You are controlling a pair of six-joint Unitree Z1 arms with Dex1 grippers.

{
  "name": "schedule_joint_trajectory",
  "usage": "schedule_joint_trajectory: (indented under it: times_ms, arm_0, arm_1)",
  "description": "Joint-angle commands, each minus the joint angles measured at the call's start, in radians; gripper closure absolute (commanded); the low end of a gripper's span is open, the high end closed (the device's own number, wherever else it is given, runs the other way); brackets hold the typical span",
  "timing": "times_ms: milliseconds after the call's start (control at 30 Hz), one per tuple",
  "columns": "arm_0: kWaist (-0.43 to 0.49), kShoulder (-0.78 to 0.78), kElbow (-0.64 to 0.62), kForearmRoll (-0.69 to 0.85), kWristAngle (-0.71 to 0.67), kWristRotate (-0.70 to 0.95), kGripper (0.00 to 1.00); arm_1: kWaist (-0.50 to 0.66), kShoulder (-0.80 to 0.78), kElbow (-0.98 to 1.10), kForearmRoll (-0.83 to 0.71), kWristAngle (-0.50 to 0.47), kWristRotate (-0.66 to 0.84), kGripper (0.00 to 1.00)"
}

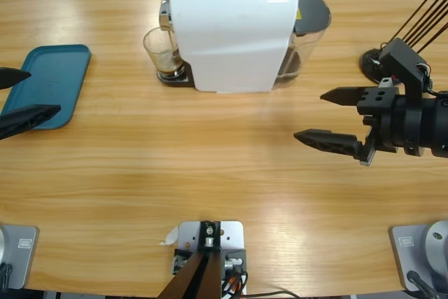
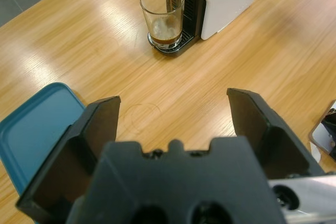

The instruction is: Pour coffee

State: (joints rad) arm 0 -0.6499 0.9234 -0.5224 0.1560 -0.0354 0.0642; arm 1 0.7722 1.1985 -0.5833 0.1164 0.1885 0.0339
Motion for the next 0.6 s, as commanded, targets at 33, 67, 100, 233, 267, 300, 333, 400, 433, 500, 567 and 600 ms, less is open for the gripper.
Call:
schedule_joint_trajectory:
  times_ms: [33, 67, 100, 233, 267, 300, 333, 400, 433, 500, 567, 600]
  arm_0:
    - [-0.007, 0.017, 0.038, -0.012, 0.012, -0.017, 0.115]
    - [-0.007, 0.017, 0.037, -0.012, 0.012, -0.017, 0.115]
    - [-0.007, 0.018, 0.037, -0.012, 0.012, -0.017, 0.115]
    - [-0.007, 0.020, 0.036, -0.012, 0.012, -0.017, 0.115]
    - [-0.007, 0.020, 0.036, -0.012, 0.012, -0.017, 0.115]
    - [-0.007, 0.020, 0.036, -0.012, 0.012, -0.017, 0.115]
    - [-0.007, 0.021, 0.036, -0.012, 0.012, -0.017, 0.115]
    - [-0.007, 0.022, 0.036, -0.012, 0.012, -0.017, 0.115]
    - [-0.007, 0.023, 0.036, -0.012, 0.011, -0.017, 0.115]
    - [-0.007, 0.023, 0.036, -0.012, 0.011, -0.017, 0.115]
    - [-0.007, 0.023, 0.036, -0.012, 0.011, -0.017, 0.115]
    - [-0.007, 0.023, 0.036, -0.012, 0.011, -0.017, 0.115]
  arm_1:
    - [0.009, -0.004, 0.036, -0.006, -0.012, 0.014, 0.104]
    - [0.009, -0.004, 0.036, -0.006, -0.012, 0.014, 0.104]
    - [0.009, -0.002, 0.036, -0.006, -0.012, 0.014, 0.104]
    - [0.009, 0.000, 0.036, -0.006, -0.012, 0.014, 0.102]
    - [0.009, -0.001, 0.036, -0.006, -0.012, 0.014, 0.104]
    - [0.009, -0.001, 0.036, -0.006, -0.012, 0.014, 0.104]
    - [0.009, -0.001, 0.036, -0.006, -0.012, 0.014, 0.104]
    - [0.009, -0.002, 0.036, -0.006, -0.012, 0.014, 0.104]
    - [0.009, -0.002, 0.036, -0.006, -0.012, 0.014, 0.104]
    - [0.009, -0.002, 0.036, -0.006, -0.011, 0.014, 0.105]
    - [0.009, 0.000, 0.036, -0.006, -0.011, 0.014, 0.105]
    - [0.009, 0.000, 0.036, -0.006, -0.011, 0.014, 0.105]
